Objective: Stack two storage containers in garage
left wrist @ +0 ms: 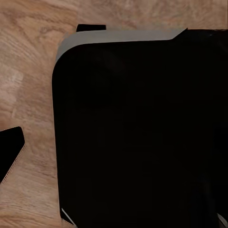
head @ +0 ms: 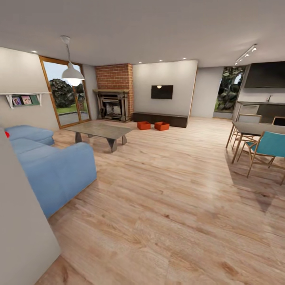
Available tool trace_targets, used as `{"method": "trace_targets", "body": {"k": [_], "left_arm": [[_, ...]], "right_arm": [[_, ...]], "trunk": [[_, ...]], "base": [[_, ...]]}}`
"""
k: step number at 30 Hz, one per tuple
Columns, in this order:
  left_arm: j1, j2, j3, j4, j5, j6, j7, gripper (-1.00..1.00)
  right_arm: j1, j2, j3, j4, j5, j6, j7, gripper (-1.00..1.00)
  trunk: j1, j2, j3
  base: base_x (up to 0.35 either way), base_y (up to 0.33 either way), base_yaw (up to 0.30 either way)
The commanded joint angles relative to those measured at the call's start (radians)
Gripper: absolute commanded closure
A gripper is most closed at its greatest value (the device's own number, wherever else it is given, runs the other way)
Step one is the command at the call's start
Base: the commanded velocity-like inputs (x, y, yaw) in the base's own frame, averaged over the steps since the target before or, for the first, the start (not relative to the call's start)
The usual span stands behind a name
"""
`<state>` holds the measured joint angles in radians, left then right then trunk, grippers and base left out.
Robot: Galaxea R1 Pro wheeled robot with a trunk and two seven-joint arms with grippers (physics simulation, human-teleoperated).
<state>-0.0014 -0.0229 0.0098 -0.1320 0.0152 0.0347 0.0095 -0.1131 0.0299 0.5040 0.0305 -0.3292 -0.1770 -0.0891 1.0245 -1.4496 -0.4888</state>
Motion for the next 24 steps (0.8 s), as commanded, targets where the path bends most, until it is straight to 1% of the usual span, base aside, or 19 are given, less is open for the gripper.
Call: {"method": "trace_targets", "body": {"k": [1, 24], "left_arm": [[0.0, 0.0, 0.001, -0.002, 0.002, 0.004, 0.001, -1.0], [0.0, 0.001, 0.001, -0.003, 0.002, 0.004, 0.001, -1.0]], "right_arm": [[-0.001, 0.001, 0.008, 0.003, -0.007, -0.006, -0.001, -1.0], [-0.002, 0.001, 0.008, 0.003, 0.001, -0.007, -0.001, -1.0]], "trunk": [[0.001, 0.0, -0.001], [0.001, 0.0, -0.001]], "base": [[0.32, 0.0, 0.0], [0.32, 0.0, 0.0]]}}
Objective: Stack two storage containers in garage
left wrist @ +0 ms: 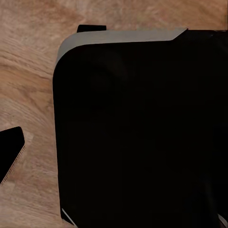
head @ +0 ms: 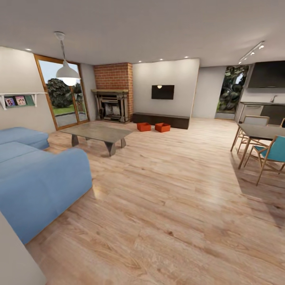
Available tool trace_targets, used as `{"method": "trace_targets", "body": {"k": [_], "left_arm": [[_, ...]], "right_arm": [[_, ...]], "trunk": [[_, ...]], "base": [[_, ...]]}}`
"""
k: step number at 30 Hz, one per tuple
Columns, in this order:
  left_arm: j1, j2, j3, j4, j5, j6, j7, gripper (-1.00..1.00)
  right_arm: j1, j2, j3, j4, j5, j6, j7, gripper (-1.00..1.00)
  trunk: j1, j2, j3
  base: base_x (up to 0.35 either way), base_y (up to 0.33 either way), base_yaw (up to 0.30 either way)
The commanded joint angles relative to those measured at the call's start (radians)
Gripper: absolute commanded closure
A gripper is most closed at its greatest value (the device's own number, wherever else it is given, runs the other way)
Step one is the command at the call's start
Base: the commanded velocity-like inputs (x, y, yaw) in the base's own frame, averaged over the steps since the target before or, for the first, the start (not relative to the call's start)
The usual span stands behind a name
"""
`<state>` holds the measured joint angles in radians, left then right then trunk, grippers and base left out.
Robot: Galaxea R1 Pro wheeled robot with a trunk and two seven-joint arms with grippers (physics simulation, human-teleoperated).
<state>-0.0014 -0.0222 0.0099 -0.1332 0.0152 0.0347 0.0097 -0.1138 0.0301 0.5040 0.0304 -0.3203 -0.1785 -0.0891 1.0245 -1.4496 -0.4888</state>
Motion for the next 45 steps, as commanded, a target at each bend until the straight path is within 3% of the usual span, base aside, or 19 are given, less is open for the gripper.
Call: {"method": "trace_targets", "body": {"k": [1, 16, 45], "left_arm": [[0.0, 0.0, 0.001, -0.002, 0.002, 0.004, 0.001, -1.0], [0.0, -0.001, 0.001, -0.002, 0.002, 0.004, 0.001, -1.0], [0.0, -0.001, 0.001, -0.002, 0.002, 0.004, 0.001, -1.0]], "right_arm": [[-0.001, 0.001, 0.008, 0.003, -0.008, -0.006, -0.001, -1.0], [-0.001, 0.004, 0.008, 0.003, -0.02, -0.005, -0.001, -1.0], [-0.001, 0.004, 0.008, 0.003, -0.02, -0.004, -0.001, -1.0]], "trunk": [[0.001, 0.0, -0.001], [0.001, 0.0, -0.001], [0.001, 0.0, -0.001]], "base": [[0.32, 0.0, 0.0], [0.32, 0.0, -0.01], [0.32, 0.0, -0.239]]}}
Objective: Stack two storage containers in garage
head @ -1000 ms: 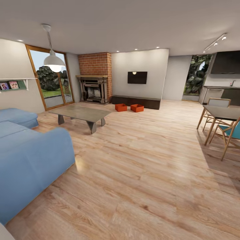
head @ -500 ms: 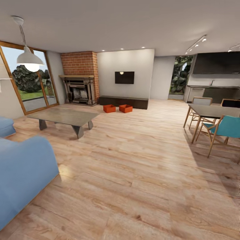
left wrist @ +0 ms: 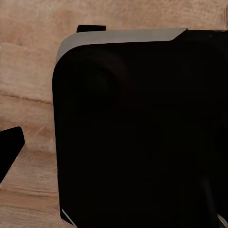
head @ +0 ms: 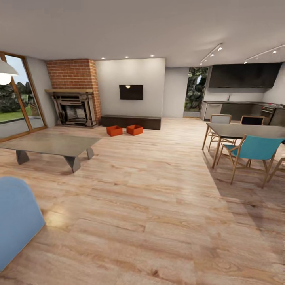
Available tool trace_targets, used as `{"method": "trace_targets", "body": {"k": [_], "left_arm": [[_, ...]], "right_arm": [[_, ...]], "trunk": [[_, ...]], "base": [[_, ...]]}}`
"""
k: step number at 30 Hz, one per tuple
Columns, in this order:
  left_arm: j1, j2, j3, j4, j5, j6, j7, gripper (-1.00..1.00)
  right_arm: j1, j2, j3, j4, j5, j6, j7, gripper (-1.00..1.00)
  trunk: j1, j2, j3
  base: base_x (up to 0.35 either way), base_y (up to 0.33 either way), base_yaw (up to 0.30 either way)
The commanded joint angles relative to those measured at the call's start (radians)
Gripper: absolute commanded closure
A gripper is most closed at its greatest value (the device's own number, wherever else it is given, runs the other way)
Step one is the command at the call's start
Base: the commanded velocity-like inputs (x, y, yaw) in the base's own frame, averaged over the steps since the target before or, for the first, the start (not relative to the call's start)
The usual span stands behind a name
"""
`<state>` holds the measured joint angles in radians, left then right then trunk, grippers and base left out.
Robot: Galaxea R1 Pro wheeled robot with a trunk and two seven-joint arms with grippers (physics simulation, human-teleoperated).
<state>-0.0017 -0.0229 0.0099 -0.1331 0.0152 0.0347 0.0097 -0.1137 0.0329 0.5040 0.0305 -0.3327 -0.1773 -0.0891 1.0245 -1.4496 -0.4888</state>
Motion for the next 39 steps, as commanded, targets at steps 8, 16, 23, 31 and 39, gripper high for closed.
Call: {"method": "trace_targets", "body": {"k": [8, 16, 23, 31, 39], "left_arm": [[0.0, 0.0, 0.001, -0.002, 0.002, 0.002, 0.001, -1.0], [0.0, 0.0, 0.001, -0.002, 0.002, 0.002, 0.001, -1.0], [0.0, 0.0, 0.001, -0.002, 0.002, 0.002, 0.001, -1.0], [0.0, 0.0, 0.001, -0.002, 0.002, 0.002, 0.001, -1.0], [0.0, 0.0, 0.001, -0.002, 0.002, 0.002, 0.001, -1.0]], "right_arm": [[-0.001, 0.001, 0.008, 0.003, -0.008, -0.005, -0.001, -1.0], [-0.001, -0.001, 0.008, 0.002, -0.004, -0.005, -0.001, -1.0], [-0.001, -0.001, 0.008, 0.002, 0.004, -0.005, -0.001, -1.0], [-0.001, -0.001, 0.008, 0.003, 0.004, -0.005, -0.001, -1.0], [-0.001, -0.001, 0.008, 0.002, 0.003, -0.005, -0.001, -1.0]], "trunk": [[0.001, 0.0, -0.001], [0.001, 0.0, -0.001], [0.001, 0.0, -0.001], [0.001, 0.0, -0.001], [0.001, 0.0, -0.001]], "base": [[0.32, 0.0, -0.206], [0.32, 0.0, -0.016], [0.32, 0.0, 0.0], [0.32, 0.0, 0.0], [0.32, 0.0, 0.0]]}}
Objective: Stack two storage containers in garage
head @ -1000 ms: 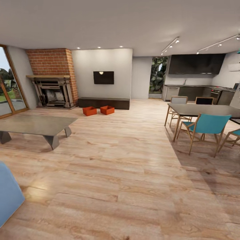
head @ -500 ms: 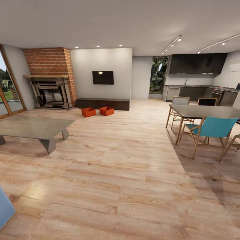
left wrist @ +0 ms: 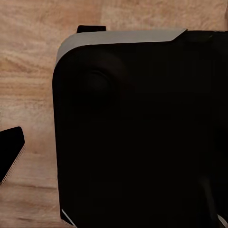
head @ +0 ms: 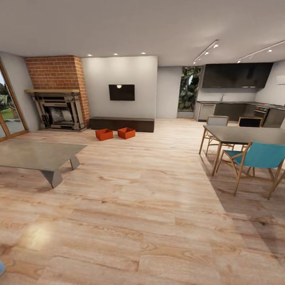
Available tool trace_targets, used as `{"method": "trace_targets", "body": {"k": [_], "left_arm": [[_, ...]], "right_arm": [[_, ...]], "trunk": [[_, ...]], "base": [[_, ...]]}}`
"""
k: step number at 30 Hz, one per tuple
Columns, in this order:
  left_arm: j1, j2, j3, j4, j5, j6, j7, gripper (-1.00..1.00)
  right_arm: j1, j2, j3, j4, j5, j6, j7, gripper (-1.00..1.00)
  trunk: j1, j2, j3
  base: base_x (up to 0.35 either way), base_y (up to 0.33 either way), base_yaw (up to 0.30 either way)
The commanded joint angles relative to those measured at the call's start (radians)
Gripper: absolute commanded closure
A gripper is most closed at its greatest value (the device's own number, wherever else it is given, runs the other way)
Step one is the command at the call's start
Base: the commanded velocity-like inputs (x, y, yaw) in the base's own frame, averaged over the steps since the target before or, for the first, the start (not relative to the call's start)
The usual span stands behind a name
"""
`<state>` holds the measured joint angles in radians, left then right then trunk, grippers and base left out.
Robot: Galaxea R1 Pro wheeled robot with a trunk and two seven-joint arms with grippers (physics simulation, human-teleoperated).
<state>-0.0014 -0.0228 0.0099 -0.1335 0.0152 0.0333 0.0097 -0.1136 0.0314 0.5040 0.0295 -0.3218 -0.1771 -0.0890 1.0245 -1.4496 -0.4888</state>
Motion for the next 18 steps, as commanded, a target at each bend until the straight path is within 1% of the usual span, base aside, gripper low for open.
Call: {"method": "trace_targets", "body": {"k": [1, 18], "left_arm": [[0.0, 0.0, 0.001, -0.001, 0.002, 0.003, 0.001, -1.0], [0.0, 0.0, 0.001, -0.001, 0.002, 0.003, 0.001, -1.0]], "right_arm": [[-0.001, 0.001, 0.008, 0.003, -0.008, -0.005, -0.001, -1.0], [-0.001, 0.001, 0.008, 0.003, -0.009, -0.005, -0.001, -1.0]], "trunk": [[0.001, 0.0, -0.001], [0.001, 0.0, -0.001]], "base": [[0.32, 0.0, 0.0], [0.32, 0.0, 0.0]]}}
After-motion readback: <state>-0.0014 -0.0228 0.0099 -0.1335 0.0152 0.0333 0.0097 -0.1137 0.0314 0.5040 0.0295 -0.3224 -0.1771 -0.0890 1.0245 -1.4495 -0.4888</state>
